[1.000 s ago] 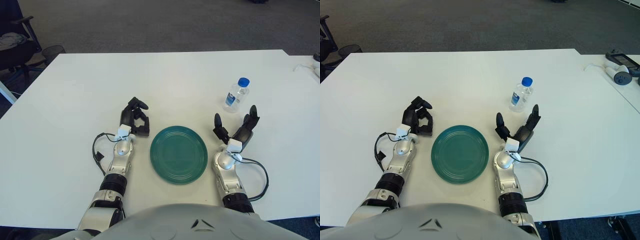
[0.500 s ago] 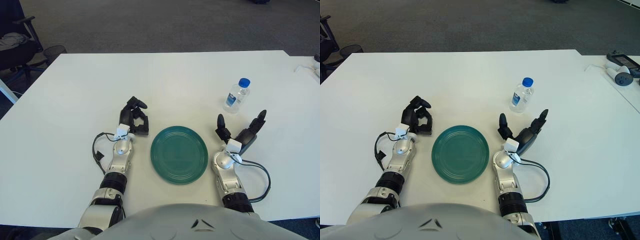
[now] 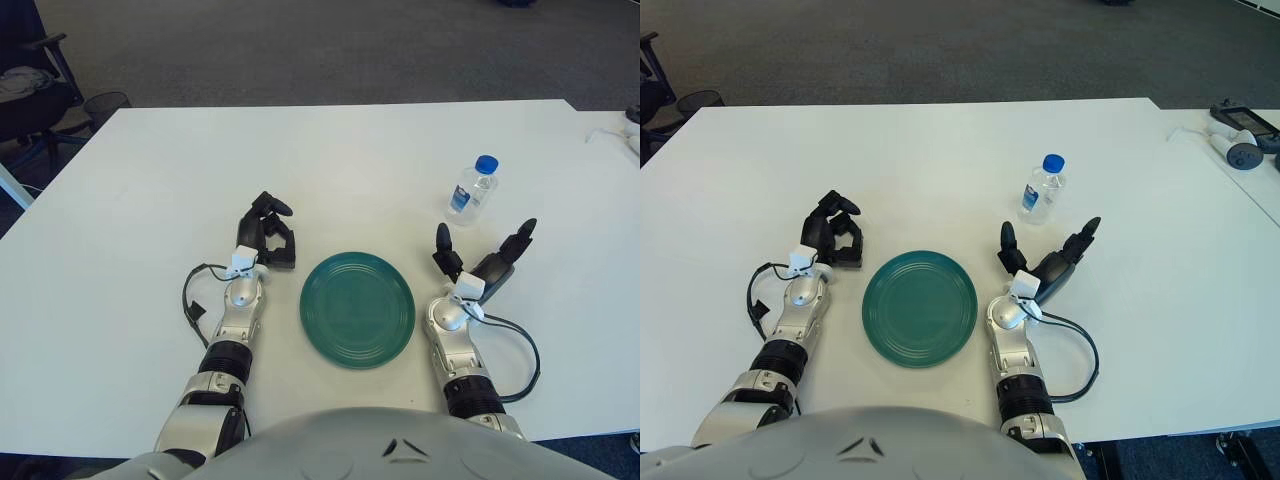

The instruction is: Put the bottle into the plate.

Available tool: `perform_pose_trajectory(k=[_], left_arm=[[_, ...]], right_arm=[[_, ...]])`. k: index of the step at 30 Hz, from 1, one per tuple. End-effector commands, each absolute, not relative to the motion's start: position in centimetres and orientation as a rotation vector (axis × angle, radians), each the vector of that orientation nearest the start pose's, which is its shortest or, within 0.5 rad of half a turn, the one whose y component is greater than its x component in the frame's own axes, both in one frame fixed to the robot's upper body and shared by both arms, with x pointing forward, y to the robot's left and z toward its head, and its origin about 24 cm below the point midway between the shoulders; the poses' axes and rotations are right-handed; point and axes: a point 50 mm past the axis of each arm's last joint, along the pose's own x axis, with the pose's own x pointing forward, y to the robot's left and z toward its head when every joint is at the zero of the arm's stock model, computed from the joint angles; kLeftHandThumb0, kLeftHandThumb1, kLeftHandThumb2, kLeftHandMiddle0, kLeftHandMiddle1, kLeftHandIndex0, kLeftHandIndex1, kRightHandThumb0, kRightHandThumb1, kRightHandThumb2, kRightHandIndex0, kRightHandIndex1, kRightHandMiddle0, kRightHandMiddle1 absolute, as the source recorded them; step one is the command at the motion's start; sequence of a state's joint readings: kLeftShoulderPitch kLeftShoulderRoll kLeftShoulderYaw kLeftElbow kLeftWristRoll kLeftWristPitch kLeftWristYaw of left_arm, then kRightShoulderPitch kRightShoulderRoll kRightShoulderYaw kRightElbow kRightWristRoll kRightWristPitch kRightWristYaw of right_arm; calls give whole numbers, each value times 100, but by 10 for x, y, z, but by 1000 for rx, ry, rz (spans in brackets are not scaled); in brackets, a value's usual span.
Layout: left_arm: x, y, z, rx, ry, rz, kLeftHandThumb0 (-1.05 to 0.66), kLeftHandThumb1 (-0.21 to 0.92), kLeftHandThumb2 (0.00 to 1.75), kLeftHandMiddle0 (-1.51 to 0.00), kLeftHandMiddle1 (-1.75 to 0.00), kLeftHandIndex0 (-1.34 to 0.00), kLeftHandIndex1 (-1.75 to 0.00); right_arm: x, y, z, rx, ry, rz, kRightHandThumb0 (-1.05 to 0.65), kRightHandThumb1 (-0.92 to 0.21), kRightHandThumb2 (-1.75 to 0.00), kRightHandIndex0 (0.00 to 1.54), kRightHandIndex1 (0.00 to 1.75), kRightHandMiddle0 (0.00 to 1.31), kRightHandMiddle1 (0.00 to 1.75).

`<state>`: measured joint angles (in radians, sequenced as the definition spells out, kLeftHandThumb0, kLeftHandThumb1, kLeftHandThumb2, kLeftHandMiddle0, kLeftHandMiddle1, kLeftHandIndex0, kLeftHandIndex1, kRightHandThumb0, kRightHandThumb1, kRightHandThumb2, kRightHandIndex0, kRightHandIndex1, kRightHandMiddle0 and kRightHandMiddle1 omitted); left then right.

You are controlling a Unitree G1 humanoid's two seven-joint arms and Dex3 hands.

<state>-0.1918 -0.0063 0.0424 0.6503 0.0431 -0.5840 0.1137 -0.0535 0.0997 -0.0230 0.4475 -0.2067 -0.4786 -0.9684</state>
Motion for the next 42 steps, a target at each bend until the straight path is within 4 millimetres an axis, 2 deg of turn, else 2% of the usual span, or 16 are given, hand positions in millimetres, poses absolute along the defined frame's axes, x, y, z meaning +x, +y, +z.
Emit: perform_pose_trajectory(k=[1,6,10,16,20,25,33,42], left_arm=[[245,158,-35,37,29,93,0,-8,175,-92,-168,-69,-175],[244,158,-35,45,30,101,0,-9,175,-94,-165,-70,-175],[244,159,-35,40,29,106,0,-10,175,-94,-164,-71,-175],[244,159,-34,48,25,106,0,-10,175,-94,-163,-71,-175],[244,160,-34,62,26,107,0,-10,175,-95,-163,-71,-175],[243,161,-33,65,26,107,0,-10,175,-96,-162,-71,-175],[243,164,-34,41,27,111,0,-10,175,-94,-164,-71,-175],[242,167,-34,38,30,119,0,-10,175,-94,-164,-71,-175]], right_arm=[[194,-180,-57,-175,127,-853,-52,-36,-85,0,20,0,0],[203,-184,-58,-164,141,-841,-45,-31,-93,0,13,0,0],[208,-187,-59,-184,152,-836,-46,-31,-94,0,5,0,0],[219,-195,-59,-211,173,-853,-51,-31,-94,0,2,0,0],[232,-205,-55,-234,186,-892,-57,-34,-90,0,1,0,0],[239,-210,-53,-206,188,-929,-62,-38,-84,0,0,0,0],[242,-213,-51,-109,179,-994,-65,-43,-79,4,2,1,1],[245,-219,-50,-80,192,-1022,-68,-47,-76,6,3,0,2]])
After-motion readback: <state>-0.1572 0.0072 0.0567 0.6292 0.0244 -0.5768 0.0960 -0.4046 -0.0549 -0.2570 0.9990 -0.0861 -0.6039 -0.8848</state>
